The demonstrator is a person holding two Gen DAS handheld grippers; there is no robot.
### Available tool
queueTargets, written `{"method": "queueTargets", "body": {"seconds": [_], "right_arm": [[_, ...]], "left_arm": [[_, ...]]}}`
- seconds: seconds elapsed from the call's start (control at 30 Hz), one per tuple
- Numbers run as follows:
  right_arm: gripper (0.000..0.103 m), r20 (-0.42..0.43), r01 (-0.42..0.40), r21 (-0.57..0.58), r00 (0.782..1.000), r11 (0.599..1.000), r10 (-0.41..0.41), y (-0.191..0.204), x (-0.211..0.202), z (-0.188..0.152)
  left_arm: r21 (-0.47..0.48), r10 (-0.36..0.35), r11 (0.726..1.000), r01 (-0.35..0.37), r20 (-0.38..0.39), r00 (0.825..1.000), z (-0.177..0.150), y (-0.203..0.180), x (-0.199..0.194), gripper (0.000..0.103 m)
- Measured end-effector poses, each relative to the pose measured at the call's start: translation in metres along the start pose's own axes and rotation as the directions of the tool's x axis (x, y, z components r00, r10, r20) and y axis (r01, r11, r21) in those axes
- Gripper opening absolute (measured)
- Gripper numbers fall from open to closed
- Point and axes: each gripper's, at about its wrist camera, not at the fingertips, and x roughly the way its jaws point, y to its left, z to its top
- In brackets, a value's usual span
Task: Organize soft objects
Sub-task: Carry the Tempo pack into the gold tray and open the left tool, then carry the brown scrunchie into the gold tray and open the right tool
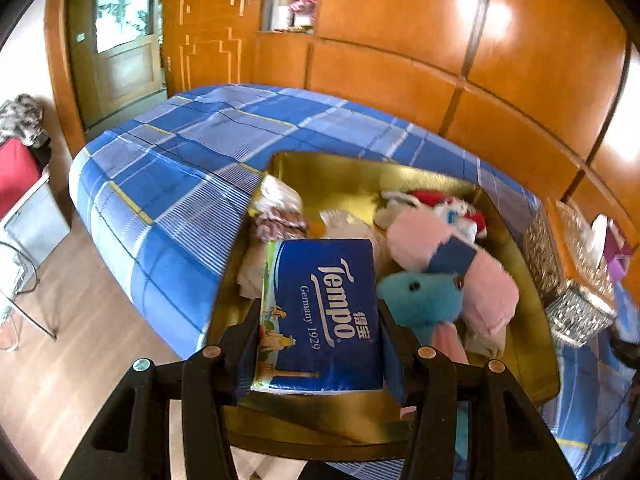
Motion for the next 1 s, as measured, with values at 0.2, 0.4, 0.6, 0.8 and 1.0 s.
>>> {"method": "queueTargets", "body": {"seconds": [0.2, 0.4, 0.6, 0.8, 1.0], "right_arm": [[0.013, -0.001, 0.008, -0.006, 1.0, 1.0, -0.008, 0.001, 0.001, 0.0], [0.013, -0.002, 0.009, -0.005, 1.0, 1.0, -0.009, 0.001, 0.001, 0.0], [0.013, -0.004, 0.008, -0.003, 1.0, 1.0, -0.008, 0.001, 0.001, 0.001], [0.013, -0.004, 0.007, -0.004, 1.0, 1.0, -0.007, 0.001, 0.001, 0.001], [0.012, -0.01, -0.012, 0.013, 1.0, 1.0, 0.012, -0.002, 0.001, 0.002]], "left_arm": [[0.02, 0.003, 1.0, -0.002, -0.064, 0.998, -0.009, -0.012, 0.015, 0.056], [0.044, 0.036, 0.998, -0.035, -0.02, 0.999, -0.009, -0.015, 0.007, 0.066], [0.074, 0.042, 0.996, -0.044, 0.032, 0.999, -0.004, -0.024, -0.008, 0.066], [0.131, 0.031, 0.99, -0.044, 0.1, 0.994, 0.001, -0.04, -0.029, 0.066], [0.182, 0.009, 0.983, -0.034, 0.133, 0.991, 0.002, -0.055, -0.041, 0.066]]}}
